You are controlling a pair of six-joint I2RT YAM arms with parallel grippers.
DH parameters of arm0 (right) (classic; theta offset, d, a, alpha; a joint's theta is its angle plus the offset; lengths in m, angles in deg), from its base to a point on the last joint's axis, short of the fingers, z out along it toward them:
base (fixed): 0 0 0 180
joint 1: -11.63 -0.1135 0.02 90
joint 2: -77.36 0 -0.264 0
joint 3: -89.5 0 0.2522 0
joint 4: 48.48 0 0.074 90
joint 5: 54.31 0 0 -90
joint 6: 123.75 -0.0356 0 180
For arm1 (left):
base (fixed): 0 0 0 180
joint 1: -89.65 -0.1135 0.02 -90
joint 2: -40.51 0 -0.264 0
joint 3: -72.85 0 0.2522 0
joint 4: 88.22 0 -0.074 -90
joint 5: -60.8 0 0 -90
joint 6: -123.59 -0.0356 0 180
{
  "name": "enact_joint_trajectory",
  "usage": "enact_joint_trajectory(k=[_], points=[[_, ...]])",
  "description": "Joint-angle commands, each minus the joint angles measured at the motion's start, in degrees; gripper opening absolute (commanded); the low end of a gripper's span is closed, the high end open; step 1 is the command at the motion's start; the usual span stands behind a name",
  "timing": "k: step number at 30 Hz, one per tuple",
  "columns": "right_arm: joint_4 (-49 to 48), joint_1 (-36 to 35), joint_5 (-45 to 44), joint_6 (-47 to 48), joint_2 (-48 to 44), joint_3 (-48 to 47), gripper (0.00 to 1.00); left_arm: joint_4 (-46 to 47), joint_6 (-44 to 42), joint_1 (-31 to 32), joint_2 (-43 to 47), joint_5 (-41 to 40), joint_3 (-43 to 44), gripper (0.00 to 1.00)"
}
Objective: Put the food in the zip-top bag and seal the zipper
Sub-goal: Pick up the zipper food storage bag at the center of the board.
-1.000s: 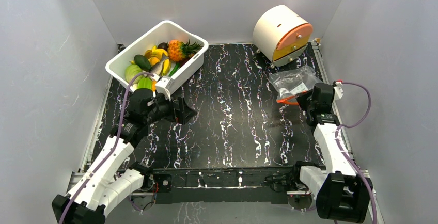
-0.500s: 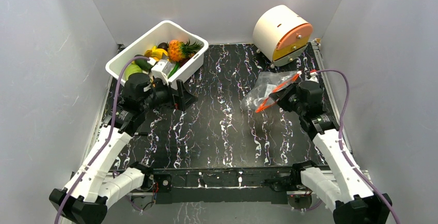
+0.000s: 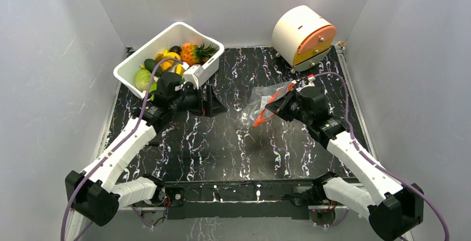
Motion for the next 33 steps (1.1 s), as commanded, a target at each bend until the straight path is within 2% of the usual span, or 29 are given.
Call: enact_joint_trajectory(k=[1,4,8,16,28,33], points=[[-9.16,-3.99,-0.99,-3.49,1.88,-1.23,0.0,0.8,-1.77,4.63,0.4,-1.61,1.93,0.87],[-12.11,-5.76,1.03,-5.8,4.89,-1.59,0.0,-0.01,-3.41,7.86,-0.96,-3.9,2.66,0.86],[-13.36,-10.08,-1.39,-6.65,7.42,-3.71,0.0,0.57,-5.59,10.73,-1.39,-6.7,2.62,0.84],[-15.04,-16.64,-4.67,-6.35,12.77,-8.09,0.0,3.78,-6.5,11.44,-1.27,-8.9,-0.73,0.8],[-19.28,-18.9,-3.42,-8.38,15.61,-7.27,0.0,4.12,-8.15,11.54,-3.71,-11.75,-2.81,0.73],[-19.22,-19.32,-3.03,-7.9,16.04,-7.71,0.0,4.45,-8.15,11.69,-5.27,-11.7,-2.94,0.59]])
